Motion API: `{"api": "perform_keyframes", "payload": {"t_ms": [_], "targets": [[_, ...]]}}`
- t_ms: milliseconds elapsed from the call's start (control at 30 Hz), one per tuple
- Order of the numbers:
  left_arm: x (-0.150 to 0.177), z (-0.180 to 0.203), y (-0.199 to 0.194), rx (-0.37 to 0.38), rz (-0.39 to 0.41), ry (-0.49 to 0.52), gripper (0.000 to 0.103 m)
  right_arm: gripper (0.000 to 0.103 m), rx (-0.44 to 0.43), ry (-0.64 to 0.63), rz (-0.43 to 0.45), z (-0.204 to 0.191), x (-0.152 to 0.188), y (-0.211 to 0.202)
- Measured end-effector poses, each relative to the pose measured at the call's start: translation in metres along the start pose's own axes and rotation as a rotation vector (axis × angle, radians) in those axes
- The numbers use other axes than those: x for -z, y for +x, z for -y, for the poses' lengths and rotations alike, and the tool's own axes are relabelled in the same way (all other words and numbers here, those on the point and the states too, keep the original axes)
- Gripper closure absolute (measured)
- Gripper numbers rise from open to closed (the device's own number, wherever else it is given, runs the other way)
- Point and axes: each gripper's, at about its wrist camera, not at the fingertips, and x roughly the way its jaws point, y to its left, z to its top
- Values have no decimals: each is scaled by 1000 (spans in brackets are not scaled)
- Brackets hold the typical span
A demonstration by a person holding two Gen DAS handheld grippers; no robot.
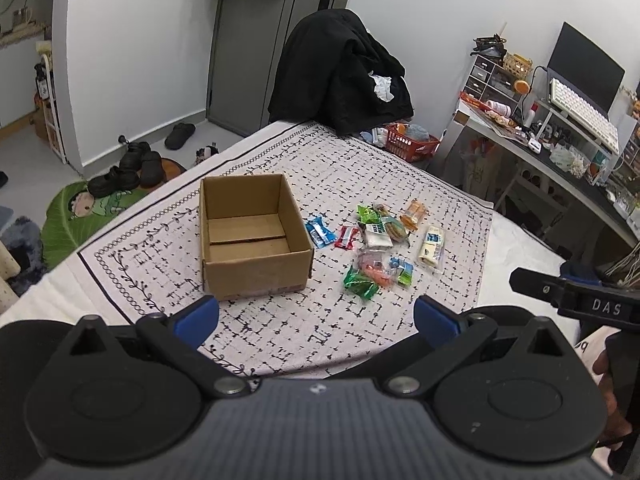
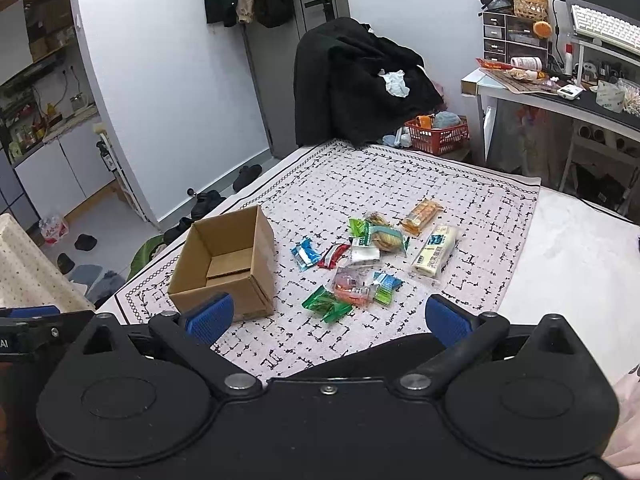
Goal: Organize snacks
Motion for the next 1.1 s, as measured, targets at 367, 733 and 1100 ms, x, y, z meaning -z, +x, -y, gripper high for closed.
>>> {"api": "perform_keyframes", "payload": {"t_ms": [367, 733, 1100], "targets": [[-7, 1, 27, 13, -31, -25, 0, 0, 8, 31, -36, 11, -1, 27], [-15, 20, 63, -24, -56, 25, 0, 0, 19, 48, -92, 28, -7, 61], [-24, 31, 114, 3, -103, -26, 0, 2, -2, 137, -113, 59, -15, 98]]}}
